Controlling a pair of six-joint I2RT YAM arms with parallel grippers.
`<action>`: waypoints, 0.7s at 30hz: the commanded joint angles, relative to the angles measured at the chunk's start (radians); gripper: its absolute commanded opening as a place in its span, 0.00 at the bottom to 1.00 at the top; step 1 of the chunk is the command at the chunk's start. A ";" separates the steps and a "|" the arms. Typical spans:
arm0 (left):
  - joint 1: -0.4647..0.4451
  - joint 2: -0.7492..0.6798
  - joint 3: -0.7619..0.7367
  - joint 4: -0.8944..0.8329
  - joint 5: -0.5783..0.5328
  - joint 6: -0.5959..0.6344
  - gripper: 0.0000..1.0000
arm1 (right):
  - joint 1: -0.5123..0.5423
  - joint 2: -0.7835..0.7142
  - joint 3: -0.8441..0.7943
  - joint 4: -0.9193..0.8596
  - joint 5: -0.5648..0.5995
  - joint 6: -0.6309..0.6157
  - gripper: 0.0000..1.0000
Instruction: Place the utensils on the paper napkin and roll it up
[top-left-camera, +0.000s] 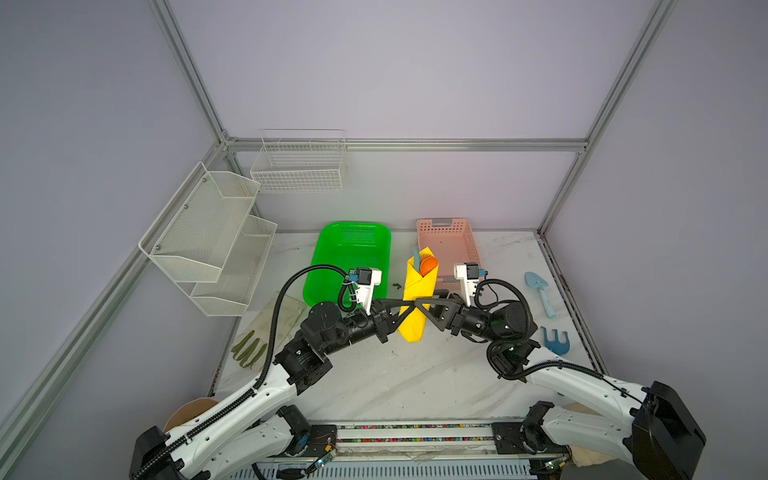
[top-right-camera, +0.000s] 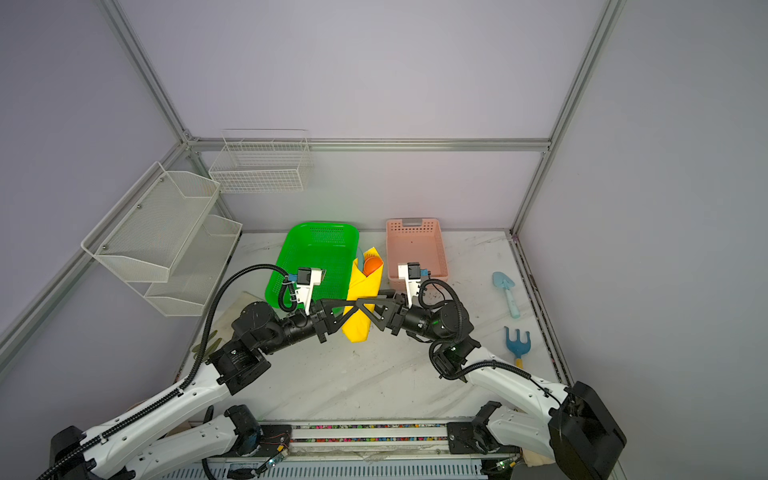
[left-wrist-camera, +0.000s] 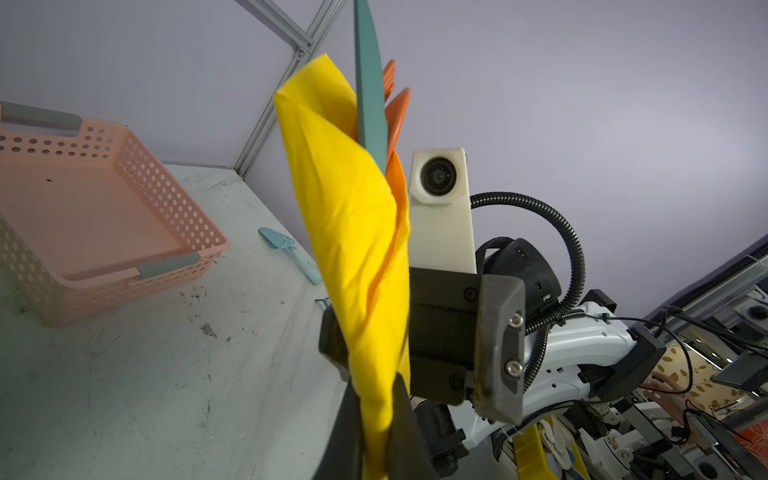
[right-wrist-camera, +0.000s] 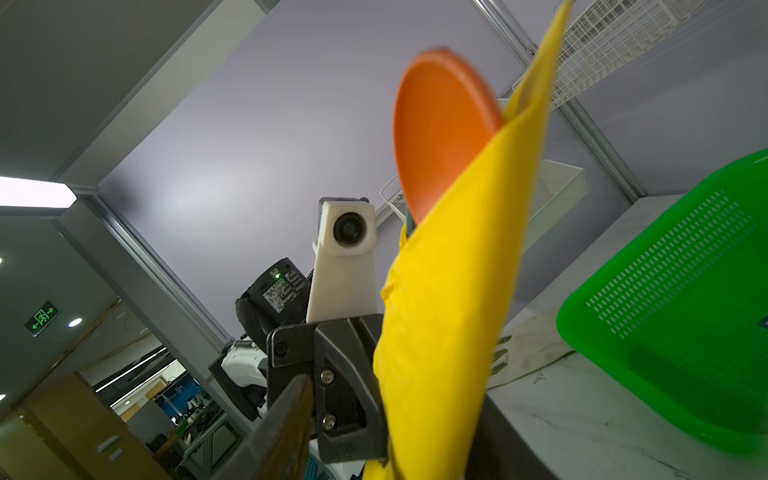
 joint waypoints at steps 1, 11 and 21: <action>0.006 -0.010 -0.044 0.075 0.025 -0.016 0.00 | 0.003 -0.008 0.001 0.053 -0.038 0.010 0.43; 0.008 0.008 -0.056 0.085 0.057 -0.019 0.00 | 0.003 -0.021 -0.005 0.071 -0.019 0.023 0.08; 0.014 0.007 -0.059 0.090 0.081 -0.030 0.05 | 0.003 -0.008 -0.010 0.103 -0.025 0.051 0.00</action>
